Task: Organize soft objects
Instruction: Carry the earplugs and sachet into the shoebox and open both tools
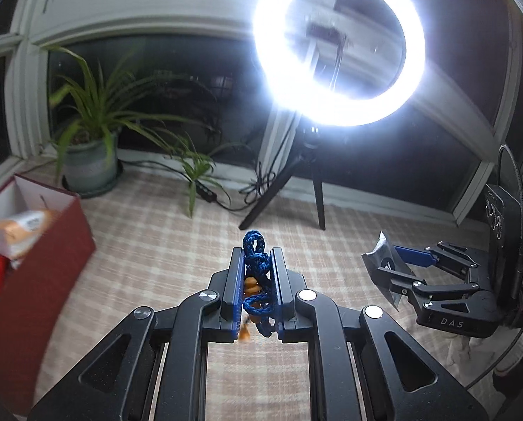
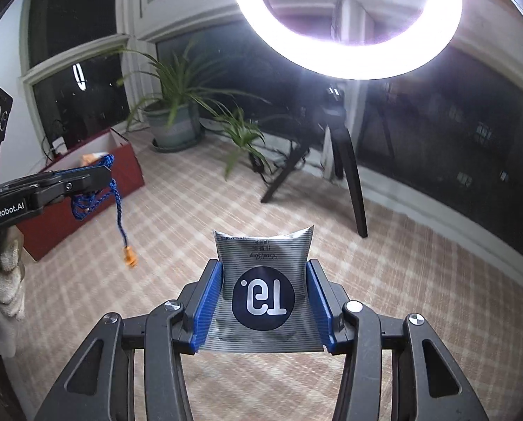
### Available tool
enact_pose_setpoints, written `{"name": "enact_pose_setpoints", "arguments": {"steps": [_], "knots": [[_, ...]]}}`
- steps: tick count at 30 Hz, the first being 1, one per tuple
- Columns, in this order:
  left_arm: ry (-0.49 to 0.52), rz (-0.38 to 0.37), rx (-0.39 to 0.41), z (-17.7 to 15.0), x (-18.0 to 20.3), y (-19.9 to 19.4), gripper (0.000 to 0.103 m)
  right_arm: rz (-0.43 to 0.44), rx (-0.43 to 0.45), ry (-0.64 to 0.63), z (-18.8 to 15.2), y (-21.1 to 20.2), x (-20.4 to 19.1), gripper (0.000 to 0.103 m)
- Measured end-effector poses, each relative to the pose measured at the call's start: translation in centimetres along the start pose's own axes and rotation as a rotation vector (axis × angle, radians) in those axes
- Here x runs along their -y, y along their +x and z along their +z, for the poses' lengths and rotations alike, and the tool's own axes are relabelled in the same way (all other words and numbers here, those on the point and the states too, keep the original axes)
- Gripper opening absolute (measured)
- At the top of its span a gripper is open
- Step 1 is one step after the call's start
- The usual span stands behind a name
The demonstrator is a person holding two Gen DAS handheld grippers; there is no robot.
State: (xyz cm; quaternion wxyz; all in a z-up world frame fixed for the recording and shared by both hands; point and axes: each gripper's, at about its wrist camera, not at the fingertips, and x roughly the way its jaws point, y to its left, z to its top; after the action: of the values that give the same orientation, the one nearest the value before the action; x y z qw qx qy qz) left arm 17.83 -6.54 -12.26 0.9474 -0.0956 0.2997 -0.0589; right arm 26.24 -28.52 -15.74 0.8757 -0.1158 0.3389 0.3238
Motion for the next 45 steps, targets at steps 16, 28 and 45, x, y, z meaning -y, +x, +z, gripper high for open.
{"name": "enact_pose_setpoints", "arguments": {"steps": [16, 28, 45], "knots": [[-0.046, 0.058, 0.149, 1.7, -6.7, -11.6, 0.012, 0.074, 0.086, -0.098, 4.8, -4.6, -10.9, 0.045], [-0.084, 0.168, 0.171, 2.3, -16.2, -17.8, 0.012, 0.2, 0.123, -0.157, 10.5, -2.4, -21.5, 0.045], [-0.194, 0.212, 0.081, 1.0, -28.0, -18.3, 0.012, 0.314, 0.066, -0.117, 15.9, 6.9, -32.8, 0.045]]}}
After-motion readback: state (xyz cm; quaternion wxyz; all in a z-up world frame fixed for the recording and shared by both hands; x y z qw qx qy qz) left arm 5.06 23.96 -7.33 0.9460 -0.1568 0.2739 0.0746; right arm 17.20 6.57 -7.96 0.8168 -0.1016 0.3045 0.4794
